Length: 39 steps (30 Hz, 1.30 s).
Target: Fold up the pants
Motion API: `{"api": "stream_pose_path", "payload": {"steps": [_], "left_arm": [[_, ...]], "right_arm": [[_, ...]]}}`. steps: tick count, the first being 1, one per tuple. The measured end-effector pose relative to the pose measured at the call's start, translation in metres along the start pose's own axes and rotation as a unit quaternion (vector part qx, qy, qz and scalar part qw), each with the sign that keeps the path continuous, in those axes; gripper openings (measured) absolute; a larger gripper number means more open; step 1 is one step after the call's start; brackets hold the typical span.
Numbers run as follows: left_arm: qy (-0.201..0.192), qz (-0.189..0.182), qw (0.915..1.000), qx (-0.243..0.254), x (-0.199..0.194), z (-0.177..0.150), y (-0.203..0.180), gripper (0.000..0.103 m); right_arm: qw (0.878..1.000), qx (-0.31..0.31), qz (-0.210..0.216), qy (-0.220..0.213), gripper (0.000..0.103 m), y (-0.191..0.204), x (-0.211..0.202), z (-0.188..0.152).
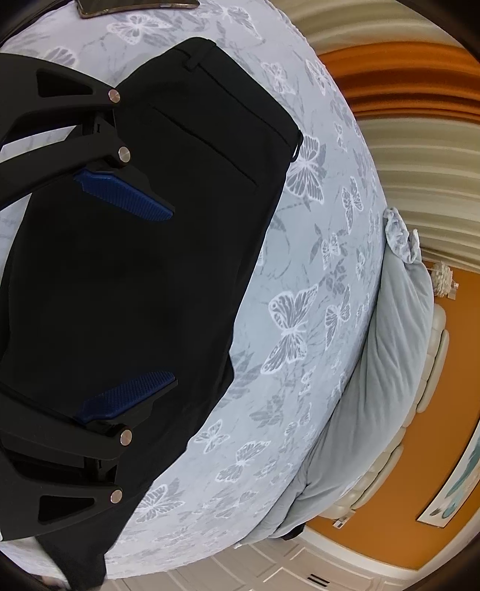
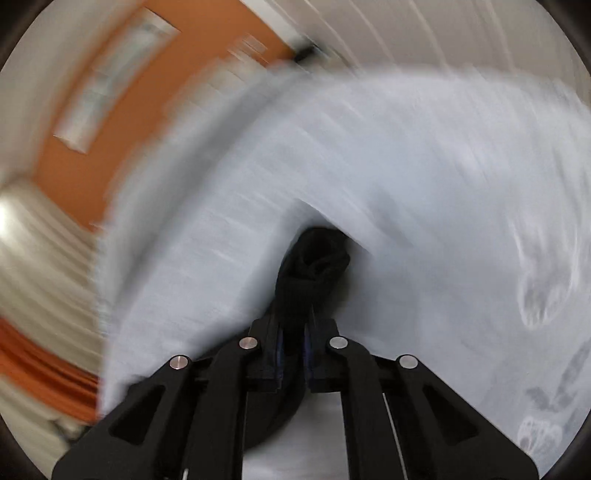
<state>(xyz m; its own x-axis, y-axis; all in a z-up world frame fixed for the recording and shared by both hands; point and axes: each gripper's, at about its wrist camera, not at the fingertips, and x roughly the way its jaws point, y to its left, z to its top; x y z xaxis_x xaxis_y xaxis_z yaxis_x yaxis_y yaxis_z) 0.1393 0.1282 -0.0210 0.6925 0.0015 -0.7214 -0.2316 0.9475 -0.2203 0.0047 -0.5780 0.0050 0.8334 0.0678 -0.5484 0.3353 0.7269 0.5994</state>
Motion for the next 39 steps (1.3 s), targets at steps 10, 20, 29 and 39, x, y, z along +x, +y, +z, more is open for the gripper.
{"api": "stream_pose_path", "payload": {"steps": [10, 20, 29, 39], "left_arm": [[0.042, -0.029, 0.9987, -0.003, 0.008, -0.004, 0.000, 0.081], [0.053, -0.028, 0.9982, 0.000, 0.012, -0.007, -0.001, 0.081], [0.056, 0.001, 0.9983, 0.016, 0.031, -0.001, 0.003, 0.081], [0.065, 0.001, 0.9979, 0.009, 0.039, 0.001, 0.006, 0.081]], "right_arm": [[0.979, 0.047, -0.169, 0.105, 0.018, -0.074, 0.011, -0.037], [0.973, -0.125, -0.191, 0.022, 0.086, -0.002, 0.033, -0.007], [0.967, -0.139, -0.189, 0.097, 0.010, -0.016, 0.122, 0.007], [0.975, -0.097, -0.198, 0.010, 0.049, -0.015, 0.062, 0.015]]}}
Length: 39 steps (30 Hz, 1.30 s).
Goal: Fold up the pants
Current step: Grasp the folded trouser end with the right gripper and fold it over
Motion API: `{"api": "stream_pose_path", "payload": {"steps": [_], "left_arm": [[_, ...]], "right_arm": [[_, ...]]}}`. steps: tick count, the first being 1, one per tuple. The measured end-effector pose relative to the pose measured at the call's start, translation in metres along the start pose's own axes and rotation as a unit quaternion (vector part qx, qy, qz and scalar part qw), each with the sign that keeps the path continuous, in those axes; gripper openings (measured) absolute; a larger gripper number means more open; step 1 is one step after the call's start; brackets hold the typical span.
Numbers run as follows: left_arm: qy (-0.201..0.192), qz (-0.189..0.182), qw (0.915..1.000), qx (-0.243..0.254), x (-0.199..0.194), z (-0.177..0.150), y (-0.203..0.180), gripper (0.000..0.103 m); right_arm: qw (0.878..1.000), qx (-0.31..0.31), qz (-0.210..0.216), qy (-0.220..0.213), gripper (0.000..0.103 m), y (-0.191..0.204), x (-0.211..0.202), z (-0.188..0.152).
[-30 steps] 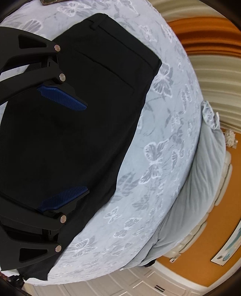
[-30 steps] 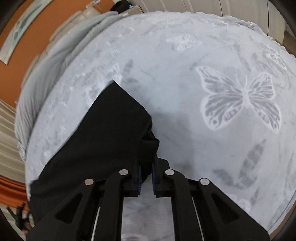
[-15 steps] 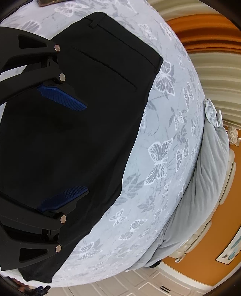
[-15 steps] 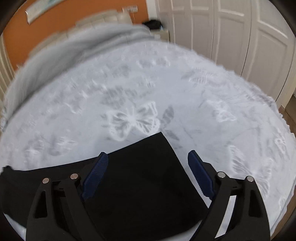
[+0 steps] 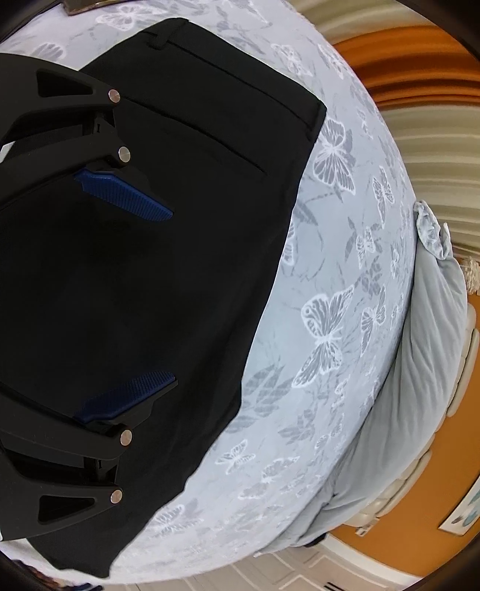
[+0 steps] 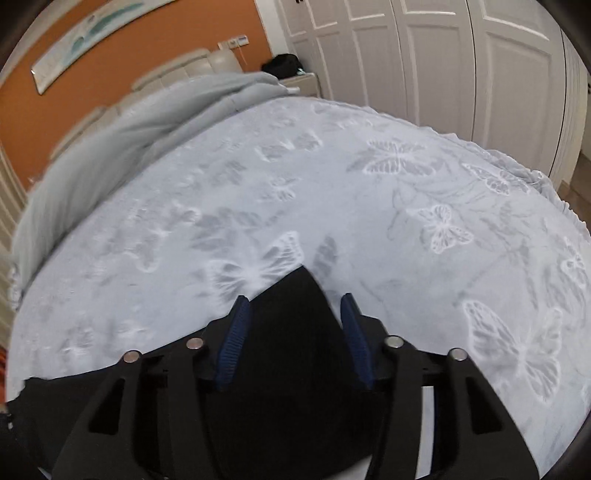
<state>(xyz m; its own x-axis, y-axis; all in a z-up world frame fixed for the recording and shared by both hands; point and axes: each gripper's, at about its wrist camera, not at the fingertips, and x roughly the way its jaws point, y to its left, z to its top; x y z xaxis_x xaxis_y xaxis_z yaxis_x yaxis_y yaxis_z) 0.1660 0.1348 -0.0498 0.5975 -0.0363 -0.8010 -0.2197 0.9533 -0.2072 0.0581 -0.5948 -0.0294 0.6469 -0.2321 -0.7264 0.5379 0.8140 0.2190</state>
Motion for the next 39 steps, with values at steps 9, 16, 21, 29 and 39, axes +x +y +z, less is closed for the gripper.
{"api": "stream_pose_path", "payload": {"steps": [9, 16, 21, 29, 39], "left_arm": [[-0.007, -0.015, 0.9997, -0.016, -0.019, -0.004, 0.004, 0.081], [-0.012, -0.012, 0.9995, -0.028, -0.029, -0.007, 0.015, 0.081], [-0.002, -0.016, 0.9991, -0.038, -0.027, -0.005, 0.025, 0.081], [0.006, -0.023, 0.9991, -0.035, -0.021, -0.004, 0.016, 0.081], [0.012, -0.010, 0.9998, -0.015, -0.012, -0.009, 0.002, 0.081]], "right_arm": [[0.993, 0.098, -0.016, 0.068, 0.055, -0.061, -0.021, -0.060], [0.982, 0.159, 0.037, 0.091, 0.055, -0.068, 0.001, -0.066], [0.985, 0.115, 0.062, 0.109, 0.052, -0.062, -0.015, -0.081], [0.992, 0.082, 0.038, 0.093, 0.038, -0.073, -0.011, -0.082], [0.989, 0.076, 0.080, 0.093, 0.003, -0.055, 0.000, -0.066]]}}
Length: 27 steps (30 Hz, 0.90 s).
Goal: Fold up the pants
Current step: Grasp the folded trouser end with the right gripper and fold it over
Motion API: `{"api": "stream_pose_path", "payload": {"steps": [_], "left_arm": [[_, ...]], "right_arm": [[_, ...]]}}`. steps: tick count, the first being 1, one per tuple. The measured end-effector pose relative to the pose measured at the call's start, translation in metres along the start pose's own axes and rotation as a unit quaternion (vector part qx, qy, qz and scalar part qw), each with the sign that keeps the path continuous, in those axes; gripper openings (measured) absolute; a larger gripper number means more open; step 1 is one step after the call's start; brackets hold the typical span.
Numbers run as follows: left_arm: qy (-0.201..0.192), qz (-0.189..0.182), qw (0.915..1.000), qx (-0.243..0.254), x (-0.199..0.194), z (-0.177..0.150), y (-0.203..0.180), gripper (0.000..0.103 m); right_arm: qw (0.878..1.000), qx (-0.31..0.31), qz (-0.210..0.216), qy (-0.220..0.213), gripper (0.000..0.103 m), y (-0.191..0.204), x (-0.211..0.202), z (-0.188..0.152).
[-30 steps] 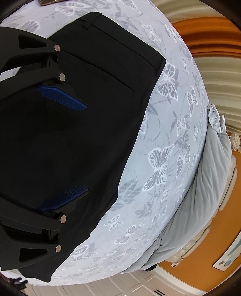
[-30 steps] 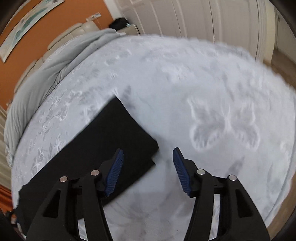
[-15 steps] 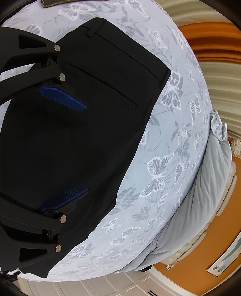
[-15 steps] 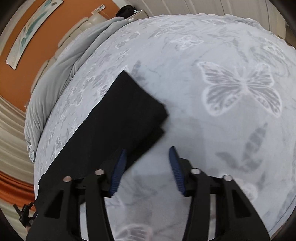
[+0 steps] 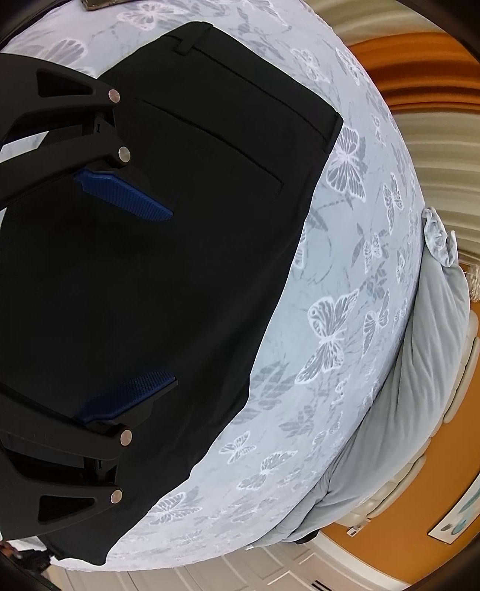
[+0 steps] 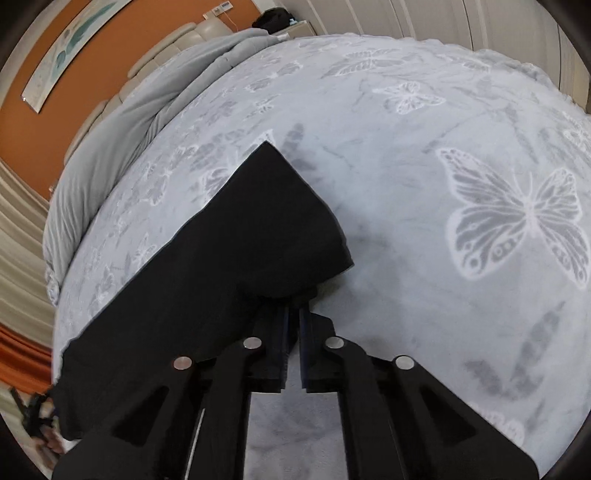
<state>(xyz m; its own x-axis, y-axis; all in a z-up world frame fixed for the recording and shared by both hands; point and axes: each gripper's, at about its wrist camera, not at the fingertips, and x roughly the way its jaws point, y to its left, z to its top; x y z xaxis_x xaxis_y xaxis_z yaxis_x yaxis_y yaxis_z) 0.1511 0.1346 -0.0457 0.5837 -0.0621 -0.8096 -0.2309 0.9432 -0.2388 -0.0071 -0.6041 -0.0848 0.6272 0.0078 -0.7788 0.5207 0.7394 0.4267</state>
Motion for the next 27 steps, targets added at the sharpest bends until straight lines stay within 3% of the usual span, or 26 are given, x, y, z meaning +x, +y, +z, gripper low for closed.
{"api": "stream_pose_path", "payload": {"steps": [2, 4, 5, 6, 11, 14, 19, 24, 27], "left_arm": [[0.001, 0.001, 1.0000, -0.001, 0.001, 0.001, 0.001, 0.081], [0.002, -0.002, 1.0000, 0.000, 0.001, 0.001, 0.001, 0.081], [0.004, -0.001, 1.0000, 0.003, 0.002, 0.001, 0.001, 0.081], [0.007, -0.001, 1.0000, 0.007, 0.003, 0.001, 0.000, 0.081], [0.019, 0.012, 0.9997, 0.008, 0.005, 0.000, 0.011, 0.081], [0.023, 0.011, 0.9992, -0.032, 0.000, 0.005, 0.038, 0.081], [0.010, 0.025, 0.9931, -0.114, -0.019, 0.019, 0.115, 0.082], [0.031, -0.016, 0.9721, -0.232, -0.032, 0.017, 0.204, 0.084], [0.019, -0.018, 0.9694, -0.244, -0.040, 0.016, 0.228, 0.084]], "right_arm": [[0.998, -0.024, 0.009, -0.054, 0.003, 0.011, -0.039, 0.009], [0.998, -0.028, -0.041, -0.040, 0.003, 0.000, -0.026, 0.009], [0.998, -0.012, -0.054, -0.010, 0.003, -0.012, -0.006, 0.004], [0.998, -0.008, -0.060, 0.004, 0.003, -0.020, 0.008, -0.004], [0.999, -0.006, -0.047, -0.019, 0.004, -0.008, -0.011, 0.002], [0.998, -0.016, -0.068, -0.008, 0.005, -0.003, -0.009, -0.005], [0.997, -0.005, -0.069, -0.022, 0.009, 0.001, -0.022, -0.011], [0.994, 0.006, -0.101, -0.029, 0.009, 0.014, -0.022, -0.014], [0.993, 0.005, -0.112, -0.042, 0.009, 0.034, -0.027, -0.016]]}}
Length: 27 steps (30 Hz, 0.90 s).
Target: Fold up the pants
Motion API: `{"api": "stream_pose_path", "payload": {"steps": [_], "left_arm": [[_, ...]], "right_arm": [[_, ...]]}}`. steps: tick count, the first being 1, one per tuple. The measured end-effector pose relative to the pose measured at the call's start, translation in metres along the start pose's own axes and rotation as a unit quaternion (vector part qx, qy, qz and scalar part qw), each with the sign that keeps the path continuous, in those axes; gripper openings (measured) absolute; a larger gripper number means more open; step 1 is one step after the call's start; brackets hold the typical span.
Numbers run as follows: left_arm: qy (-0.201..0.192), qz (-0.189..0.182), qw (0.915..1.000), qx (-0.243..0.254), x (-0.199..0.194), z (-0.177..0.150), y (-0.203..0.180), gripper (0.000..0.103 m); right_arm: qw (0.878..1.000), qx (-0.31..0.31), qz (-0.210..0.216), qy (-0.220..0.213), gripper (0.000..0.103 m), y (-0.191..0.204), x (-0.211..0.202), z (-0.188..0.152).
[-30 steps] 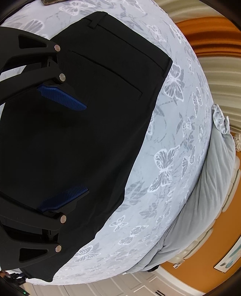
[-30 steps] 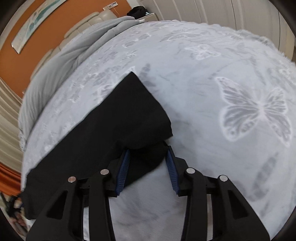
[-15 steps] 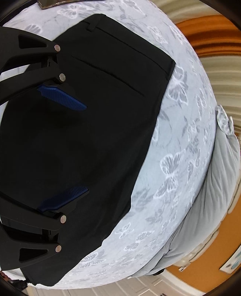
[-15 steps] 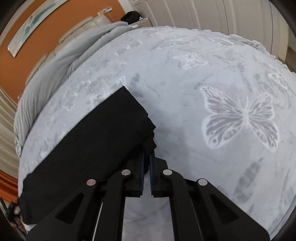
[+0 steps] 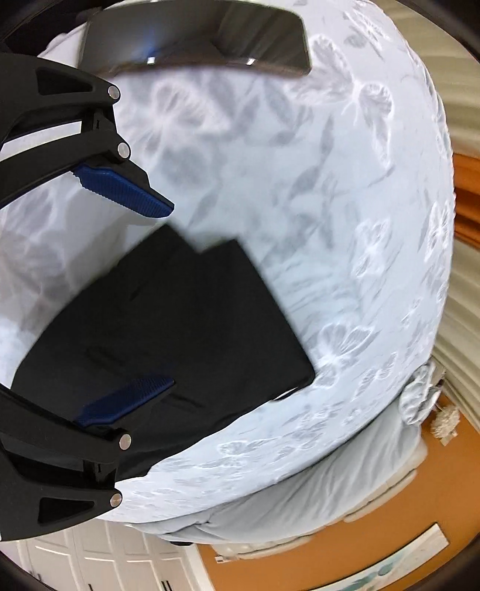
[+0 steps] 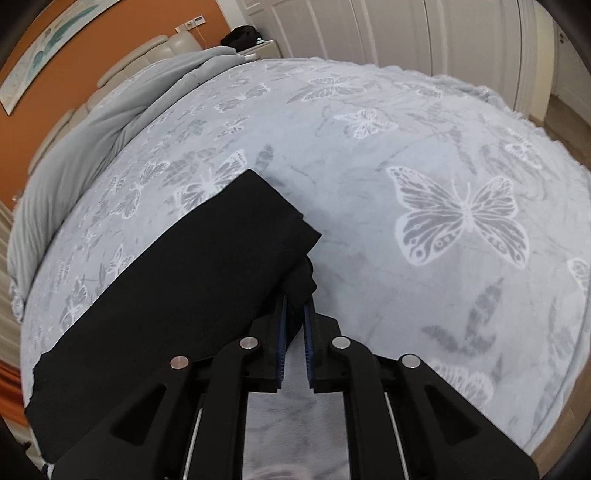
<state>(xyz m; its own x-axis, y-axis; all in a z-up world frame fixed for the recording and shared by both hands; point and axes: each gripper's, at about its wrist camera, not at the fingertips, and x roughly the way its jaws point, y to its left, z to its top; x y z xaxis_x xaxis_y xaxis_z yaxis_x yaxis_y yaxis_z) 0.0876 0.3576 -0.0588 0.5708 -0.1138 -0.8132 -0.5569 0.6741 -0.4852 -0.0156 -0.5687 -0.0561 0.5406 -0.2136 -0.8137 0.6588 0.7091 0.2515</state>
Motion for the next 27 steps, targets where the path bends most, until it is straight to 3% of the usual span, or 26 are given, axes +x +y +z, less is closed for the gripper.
{"api": "stream_pose_path", "payload": {"steps": [4, 6, 7, 8, 9, 11, 12, 14, 15, 18, 21, 22, 24, 25, 27], "left_arm": [[0.048, -0.024, 0.9984, -0.014, 0.009, 0.001, 0.017, 0.084], [0.074, -0.055, 0.9953, -0.030, 0.015, -0.002, 0.021, 0.078], [0.081, -0.064, 0.9943, -0.027, 0.019, -0.003, 0.021, 0.070], [0.084, -0.074, 0.9935, -0.020, 0.022, -0.003, 0.018, 0.042], [0.091, -0.069, 0.9934, -0.012, 0.027, -0.005, 0.016, 0.020], [0.084, -0.089, 0.9923, -0.015, 0.025, -0.003, 0.015, 0.008], [0.060, -0.105, 0.9926, -0.014, 0.016, 0.001, 0.012, 0.007], [0.008, -0.119, 0.9928, 0.016, -0.005, 0.009, 0.000, 0.007], [-0.011, -0.090, 0.9952, 0.036, -0.009, 0.013, -0.002, 0.008], [0.020, -0.007, 0.9994, 0.026, 0.029, 0.014, 0.012, 0.009], [-0.010, -0.001, 0.9985, 0.053, 0.015, 0.011, 0.002, 0.020], [-0.020, 0.005, 0.9976, 0.066, 0.007, 0.009, -0.003, 0.027], [-0.052, 0.014, 0.9966, 0.063, -0.014, 0.002, -0.009, 0.057], [-0.067, 0.013, 0.9963, 0.053, -0.026, 0.000, -0.006, 0.060], [-0.099, -0.011, 0.9941, 0.041, -0.044, -0.006, -0.013, 0.067]], "right_arm": [[0.999, 0.002, 0.023, -0.033, 0.009, 0.033, -0.030, -0.006], [0.998, 0.001, 0.050, -0.043, 0.010, 0.052, -0.043, -0.011], [0.996, -0.006, 0.068, -0.049, 0.010, 0.067, -0.051, -0.016], [0.996, -0.013, 0.076, -0.052, 0.010, 0.077, -0.055, -0.020], [0.995, -0.022, 0.084, -0.054, 0.010, 0.089, -0.059, -0.023], [0.992, -0.024, 0.104, -0.060, 0.010, 0.104, -0.062, -0.029], [0.991, -0.018, 0.114, -0.066, 0.010, 0.109, -0.065, -0.033], [0.989, -0.010, 0.128, -0.070, 0.010, 0.115, -0.066, -0.035], [0.989, -0.010, 0.130, -0.068, 0.010, 0.117, -0.064, -0.036], [0.991, -0.016, 0.123, -0.053, 0.010, 0.117, -0.056, -0.034], [0.994, -0.005, 0.104, -0.033, 0.010, 0.102, -0.047, -0.029], [0.995, 0.005, 0.101, -0.025, 0.015, 0.095, -0.044, -0.028], [0.995, 0.032, 0.094, -0.017, 0.036, 0.076, -0.038, -0.023], [0.995, 0.047, 0.081, -0.021, 0.059, 0.063, -0.036, -0.021], [0.997, 0.057, 0.051, -0.027, 0.065, 0.043, -0.032, -0.015]]}}
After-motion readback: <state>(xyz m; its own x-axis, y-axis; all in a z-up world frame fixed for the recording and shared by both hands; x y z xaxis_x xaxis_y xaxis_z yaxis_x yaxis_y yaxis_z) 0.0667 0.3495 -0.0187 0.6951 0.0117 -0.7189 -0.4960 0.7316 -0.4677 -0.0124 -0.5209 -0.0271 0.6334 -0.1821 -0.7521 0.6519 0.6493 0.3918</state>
